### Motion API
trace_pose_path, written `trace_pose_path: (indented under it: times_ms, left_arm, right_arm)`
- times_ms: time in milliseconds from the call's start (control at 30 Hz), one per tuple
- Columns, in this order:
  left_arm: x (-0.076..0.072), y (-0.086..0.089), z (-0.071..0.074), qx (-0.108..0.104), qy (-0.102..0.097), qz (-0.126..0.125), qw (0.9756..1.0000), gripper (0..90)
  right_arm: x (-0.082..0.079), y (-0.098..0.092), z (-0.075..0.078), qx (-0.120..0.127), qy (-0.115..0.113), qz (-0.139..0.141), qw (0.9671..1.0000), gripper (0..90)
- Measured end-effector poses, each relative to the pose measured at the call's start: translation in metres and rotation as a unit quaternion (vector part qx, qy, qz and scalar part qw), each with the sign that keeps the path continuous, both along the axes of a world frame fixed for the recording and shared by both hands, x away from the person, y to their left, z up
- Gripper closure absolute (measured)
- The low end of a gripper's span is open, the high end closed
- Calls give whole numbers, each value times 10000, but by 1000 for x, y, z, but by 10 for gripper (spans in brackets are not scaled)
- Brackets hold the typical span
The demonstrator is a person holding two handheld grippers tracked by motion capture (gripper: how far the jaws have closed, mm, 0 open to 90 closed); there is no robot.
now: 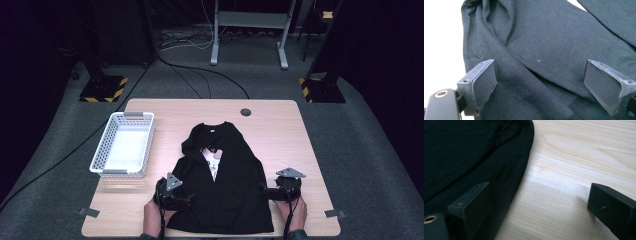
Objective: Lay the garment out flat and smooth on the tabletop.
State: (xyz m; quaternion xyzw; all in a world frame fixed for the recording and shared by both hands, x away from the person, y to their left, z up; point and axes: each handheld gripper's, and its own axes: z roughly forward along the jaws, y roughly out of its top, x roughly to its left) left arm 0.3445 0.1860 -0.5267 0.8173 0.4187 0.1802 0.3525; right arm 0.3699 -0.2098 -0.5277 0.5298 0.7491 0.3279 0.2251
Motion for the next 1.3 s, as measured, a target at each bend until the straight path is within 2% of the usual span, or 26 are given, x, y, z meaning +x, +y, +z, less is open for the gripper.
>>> trace_pose_path:
  times_ms: [133,433,533,567,600,667,767,933,1133,1233,1300]
  left_arm:
    - [0,0,0,6,21,91,10000,93]
    - [1,0,-1,-18,35,111,9999,85]
    - [1,0,0,-14,36,108,9999,85]
    - [1,0,0,-17,33,112,9999,85]
    - [1,0,0,-13,33,104,9999,85]
    - [1,0,0,-9,35,101,9999,85]
    - [1,0,0,-18,31,130,9999,85]
    - [1,1,0,-12,25,129,9999,87]
    - [1,1,0,-10,24,128,9999,87]
    - [1,1,0,-11,26,129,9999,87]
    - [1,1,0,-22,27,137,9999,88]
  right_arm:
    - [0,0,0,0,1,-2,10000,48]
    - [-2,1,0,-5,21,62,10000,48]
    - [-5,2,2,-122,-3,66,9999,49]
    - [-6,4,3,-76,40,58,9999,47]
    - [-9,6,4,-21,90,129,9999,45]
    - [-15,15,8,-97,27,260,9996,48]
    - [-26,32,18,-78,-62,536,9985,54]
    - [-43,67,27,-55,-123,1087,9940,65]
    - [-57,105,26,-48,57,1627,9866,72]
    - [-61,120,27,-46,153,1873,9822,130]
    - [-64,129,26,-139,203,1989,9797,144]
